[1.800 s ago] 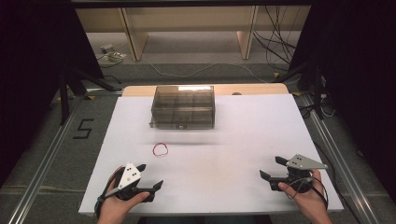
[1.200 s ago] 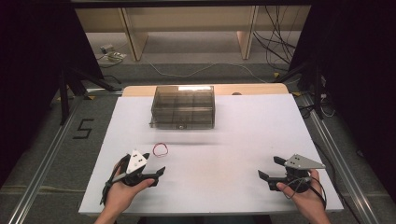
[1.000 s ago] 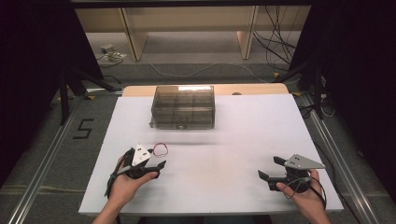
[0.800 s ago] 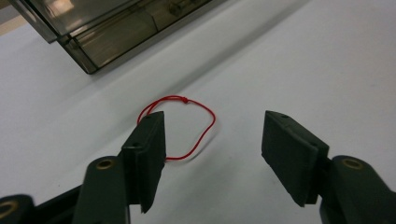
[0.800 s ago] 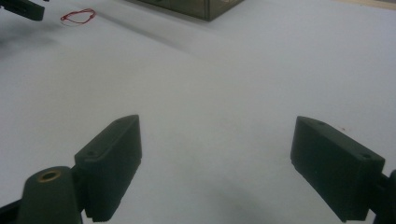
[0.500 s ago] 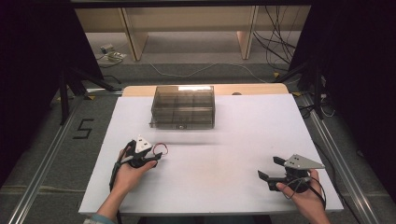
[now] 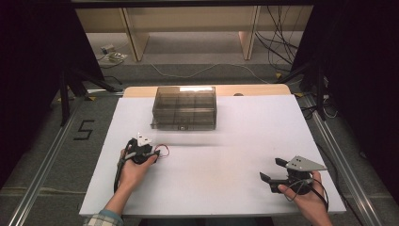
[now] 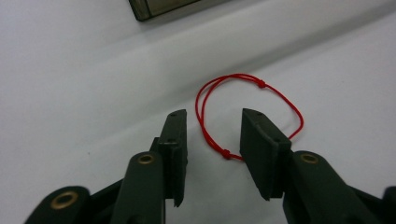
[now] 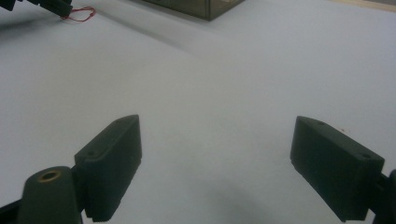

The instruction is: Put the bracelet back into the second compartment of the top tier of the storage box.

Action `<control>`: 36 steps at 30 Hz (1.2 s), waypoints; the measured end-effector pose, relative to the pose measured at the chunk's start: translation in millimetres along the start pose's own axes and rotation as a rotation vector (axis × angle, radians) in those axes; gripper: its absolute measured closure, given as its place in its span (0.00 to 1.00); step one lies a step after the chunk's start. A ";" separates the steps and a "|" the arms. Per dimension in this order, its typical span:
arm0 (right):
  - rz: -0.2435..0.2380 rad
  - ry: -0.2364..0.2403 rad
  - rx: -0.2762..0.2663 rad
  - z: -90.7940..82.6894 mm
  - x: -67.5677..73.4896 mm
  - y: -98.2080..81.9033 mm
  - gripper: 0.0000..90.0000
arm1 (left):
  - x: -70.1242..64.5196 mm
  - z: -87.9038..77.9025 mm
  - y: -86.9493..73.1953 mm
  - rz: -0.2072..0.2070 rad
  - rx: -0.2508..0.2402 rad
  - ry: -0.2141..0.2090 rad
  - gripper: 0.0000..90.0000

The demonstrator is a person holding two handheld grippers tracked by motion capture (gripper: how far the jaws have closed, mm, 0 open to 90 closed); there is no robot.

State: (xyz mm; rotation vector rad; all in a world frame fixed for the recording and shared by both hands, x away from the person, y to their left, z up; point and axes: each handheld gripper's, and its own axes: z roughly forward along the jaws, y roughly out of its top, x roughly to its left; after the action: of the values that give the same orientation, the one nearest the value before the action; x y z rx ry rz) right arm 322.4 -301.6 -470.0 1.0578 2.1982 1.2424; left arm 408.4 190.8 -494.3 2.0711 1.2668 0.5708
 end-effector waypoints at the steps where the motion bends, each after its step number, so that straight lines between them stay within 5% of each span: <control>1: 0.000 0.000 0.001 0.0 0.1 0.0 0.19 | -0.3 -0.6 -0.1 -0.013 0.006 -0.003 0.70; 6: -0.001 -0.002 0.004 -0.3 0.9 0.4 0.19 | -1.2 -1.6 -0.2 -0.059 0.016 -0.015 0.77; 16: 0.005 0.000 0.006 0.0 1.4 0.3 0.19 | -0.9 -2.6 -0.5 -0.073 0.024 -0.013 0.96; 36: 0.002 -0.002 0.005 -0.8 0.8 0.4 0.19 | -3.2 -9.9 -0.5 -0.052 -0.059 -0.061 0.98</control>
State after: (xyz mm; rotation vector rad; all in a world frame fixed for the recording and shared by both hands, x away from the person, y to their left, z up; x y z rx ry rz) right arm 321.5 -301.3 -469.2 1.0631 2.2007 1.2364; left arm 400.3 191.0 -487.8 1.9866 1.2506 0.5117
